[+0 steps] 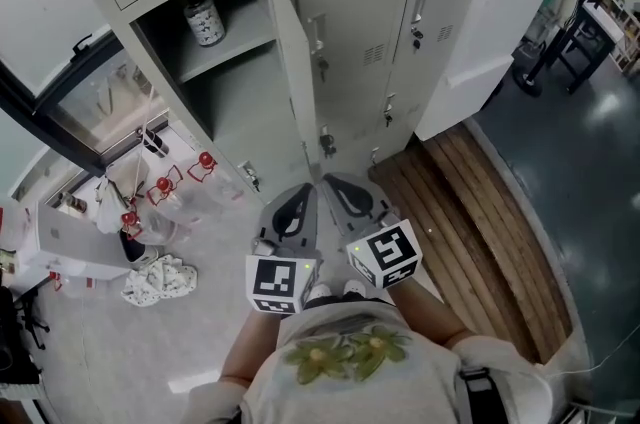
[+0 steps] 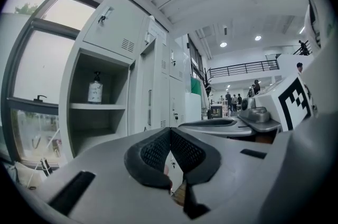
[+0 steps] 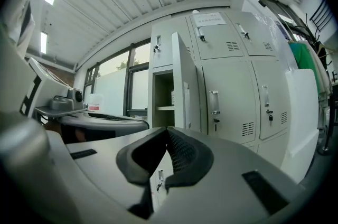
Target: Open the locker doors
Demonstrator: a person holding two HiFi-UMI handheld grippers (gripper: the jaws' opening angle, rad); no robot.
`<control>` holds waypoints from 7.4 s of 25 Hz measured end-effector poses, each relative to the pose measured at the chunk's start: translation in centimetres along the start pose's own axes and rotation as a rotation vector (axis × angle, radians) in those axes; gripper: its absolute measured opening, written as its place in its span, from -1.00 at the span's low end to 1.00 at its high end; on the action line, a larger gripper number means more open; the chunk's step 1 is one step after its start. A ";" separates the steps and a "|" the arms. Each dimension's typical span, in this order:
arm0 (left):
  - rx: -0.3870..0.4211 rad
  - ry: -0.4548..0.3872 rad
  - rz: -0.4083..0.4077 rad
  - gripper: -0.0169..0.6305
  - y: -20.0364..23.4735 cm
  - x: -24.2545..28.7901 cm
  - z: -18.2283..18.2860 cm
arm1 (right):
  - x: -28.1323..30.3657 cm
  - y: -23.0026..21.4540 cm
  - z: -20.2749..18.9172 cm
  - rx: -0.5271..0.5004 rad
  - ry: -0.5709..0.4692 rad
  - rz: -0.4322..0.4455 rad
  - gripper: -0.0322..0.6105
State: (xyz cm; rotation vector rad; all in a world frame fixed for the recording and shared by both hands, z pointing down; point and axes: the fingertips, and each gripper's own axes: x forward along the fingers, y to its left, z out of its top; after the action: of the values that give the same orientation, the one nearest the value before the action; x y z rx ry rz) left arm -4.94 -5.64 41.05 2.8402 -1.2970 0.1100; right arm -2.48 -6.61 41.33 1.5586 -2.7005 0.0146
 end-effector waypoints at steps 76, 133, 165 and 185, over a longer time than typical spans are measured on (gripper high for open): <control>-0.058 0.021 0.394 -0.86 -2.4 17.4 1.6 | 10.5 -19.0 3.6 -0.068 -0.039 0.332 -0.54; -0.105 0.039 0.428 -0.86 -0.3 17.9 0.8 | 23.2 -18.8 2.6 -0.058 0.034 0.257 -0.47; -0.109 0.045 0.394 -0.86 -3.9 14.9 0.1 | 16.4 -18.8 2.6 -0.022 0.003 0.215 -0.55; -0.097 0.038 0.349 -0.86 -6.8 14.6 0.3 | 11.3 -19.8 2.4 -0.037 0.026 0.201 -0.52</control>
State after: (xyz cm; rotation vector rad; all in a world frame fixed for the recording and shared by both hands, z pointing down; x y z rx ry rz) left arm 9.73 -12.18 41.91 2.4938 -1.7249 0.1011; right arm 8.91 -26.37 39.16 1.2619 -2.8071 -0.0113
